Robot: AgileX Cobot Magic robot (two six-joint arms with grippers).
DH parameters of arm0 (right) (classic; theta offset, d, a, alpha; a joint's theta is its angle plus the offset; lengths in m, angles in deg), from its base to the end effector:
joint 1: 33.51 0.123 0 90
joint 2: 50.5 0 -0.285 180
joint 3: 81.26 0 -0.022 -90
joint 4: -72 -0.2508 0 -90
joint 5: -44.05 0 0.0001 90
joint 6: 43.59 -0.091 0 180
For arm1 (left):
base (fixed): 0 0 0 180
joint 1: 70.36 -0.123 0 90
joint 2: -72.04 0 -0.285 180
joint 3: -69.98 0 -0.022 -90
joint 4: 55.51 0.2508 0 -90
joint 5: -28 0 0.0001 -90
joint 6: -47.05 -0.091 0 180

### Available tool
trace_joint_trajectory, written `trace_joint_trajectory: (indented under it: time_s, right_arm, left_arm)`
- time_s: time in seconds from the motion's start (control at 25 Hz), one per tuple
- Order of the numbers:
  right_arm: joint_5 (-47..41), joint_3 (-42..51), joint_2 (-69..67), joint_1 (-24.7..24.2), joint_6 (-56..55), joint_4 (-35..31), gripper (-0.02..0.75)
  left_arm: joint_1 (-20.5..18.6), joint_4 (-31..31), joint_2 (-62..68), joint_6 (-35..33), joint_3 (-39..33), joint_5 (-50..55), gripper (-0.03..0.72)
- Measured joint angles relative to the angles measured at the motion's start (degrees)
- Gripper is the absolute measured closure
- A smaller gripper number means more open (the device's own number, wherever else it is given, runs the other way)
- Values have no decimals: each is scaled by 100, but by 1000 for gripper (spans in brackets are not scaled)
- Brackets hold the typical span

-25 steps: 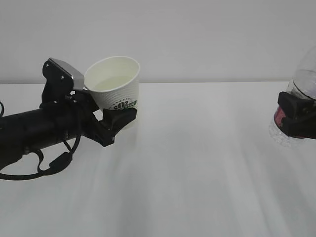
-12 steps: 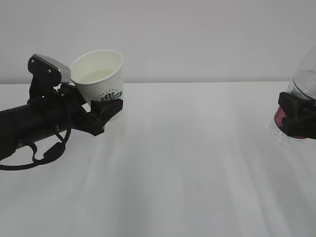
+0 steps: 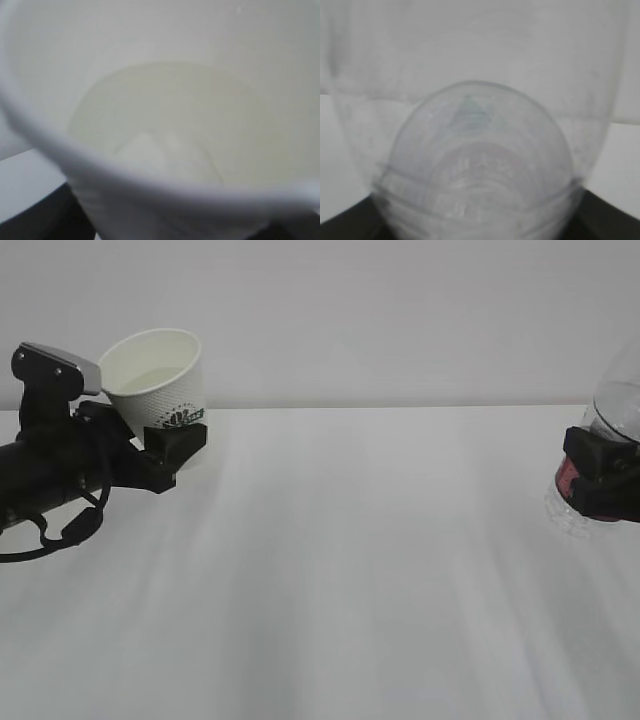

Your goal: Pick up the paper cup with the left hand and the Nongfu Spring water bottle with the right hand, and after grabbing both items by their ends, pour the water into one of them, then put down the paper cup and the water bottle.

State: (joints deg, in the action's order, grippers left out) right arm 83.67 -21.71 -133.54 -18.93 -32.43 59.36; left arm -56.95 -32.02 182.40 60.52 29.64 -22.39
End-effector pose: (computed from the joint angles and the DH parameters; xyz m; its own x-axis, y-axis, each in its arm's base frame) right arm 0.2189 0.0438 0.1987 -0.2257 -0.0830 -0.9707 -0.1234 0.9908 -0.0560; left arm 0.3102 -0.1027 0.1630 -0.1967 0.0813 -0.9771 0.5193 0.8539 -0.0335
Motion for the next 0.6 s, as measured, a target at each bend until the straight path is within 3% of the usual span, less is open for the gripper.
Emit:
trace_joint_trajectory:
  time_s: [0.6]
  right_arm:
    - [593,0,-814,0,-56,-45,274]
  left_arm:
    - [-473,-182,0,-5,0,0,169]
